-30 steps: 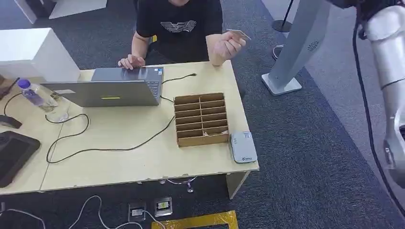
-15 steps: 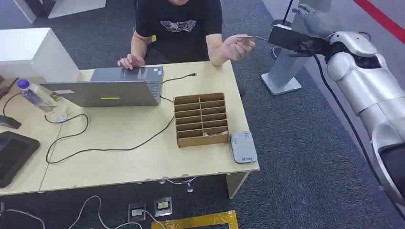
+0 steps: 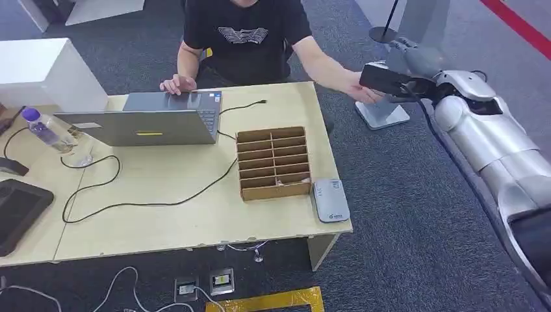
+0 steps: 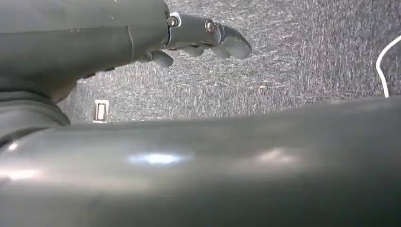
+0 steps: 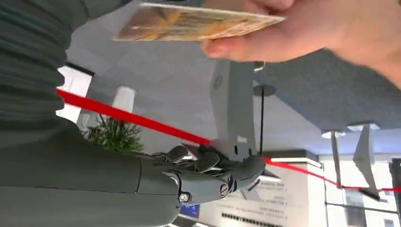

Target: Pass the card to the sensor for recognition and then transmit it.

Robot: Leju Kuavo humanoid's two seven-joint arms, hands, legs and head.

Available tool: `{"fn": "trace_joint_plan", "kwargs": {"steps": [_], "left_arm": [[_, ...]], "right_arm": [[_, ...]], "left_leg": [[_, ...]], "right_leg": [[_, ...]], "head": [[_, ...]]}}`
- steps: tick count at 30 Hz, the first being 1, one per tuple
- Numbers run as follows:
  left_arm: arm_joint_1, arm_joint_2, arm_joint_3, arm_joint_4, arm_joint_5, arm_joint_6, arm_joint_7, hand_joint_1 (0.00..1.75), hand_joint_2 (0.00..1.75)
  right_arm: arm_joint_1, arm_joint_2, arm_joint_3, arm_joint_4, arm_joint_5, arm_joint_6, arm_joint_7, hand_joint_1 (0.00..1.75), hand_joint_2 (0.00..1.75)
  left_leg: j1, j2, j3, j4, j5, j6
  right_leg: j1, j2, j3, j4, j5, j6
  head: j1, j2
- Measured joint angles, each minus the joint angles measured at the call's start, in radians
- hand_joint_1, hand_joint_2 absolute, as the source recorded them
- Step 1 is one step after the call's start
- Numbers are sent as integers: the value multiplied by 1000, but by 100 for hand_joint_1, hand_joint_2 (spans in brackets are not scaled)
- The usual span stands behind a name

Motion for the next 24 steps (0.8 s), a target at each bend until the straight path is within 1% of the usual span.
{"fn": "trace_joint_plan", "kwargs": {"steps": [1,5,6,24], "left_arm": [[-1,0,0,0,-1,0,1,0,0],[-6,0,-1,0,-8,0,7,0,0],[-7,0,-1,0,-10,0,10,0,0],[-10,0,-18,0,-13,0,13,0,0]], "right_arm": [[2,0,-1,0,-5,5,0,35,175],[11,2,-4,0,-10,1,-1,35,175],[11,2,-4,0,-5,1,-4,175,175],[17,2,-20,0,18,18,-35,175,175]], "left_leg": [[0,0,0,0,0,0],[0,0,0,0,0,0],[0,0,0,0,0,0],[0,0,0,0,0,0]], "right_leg": [[0,0,0,0,0,0],[0,0,0,0,0,0],[0,0,0,0,0,0],[0,0,0,0,0,0]], "head": [[0,0],[0,0],[0,0],[0,0]]}}
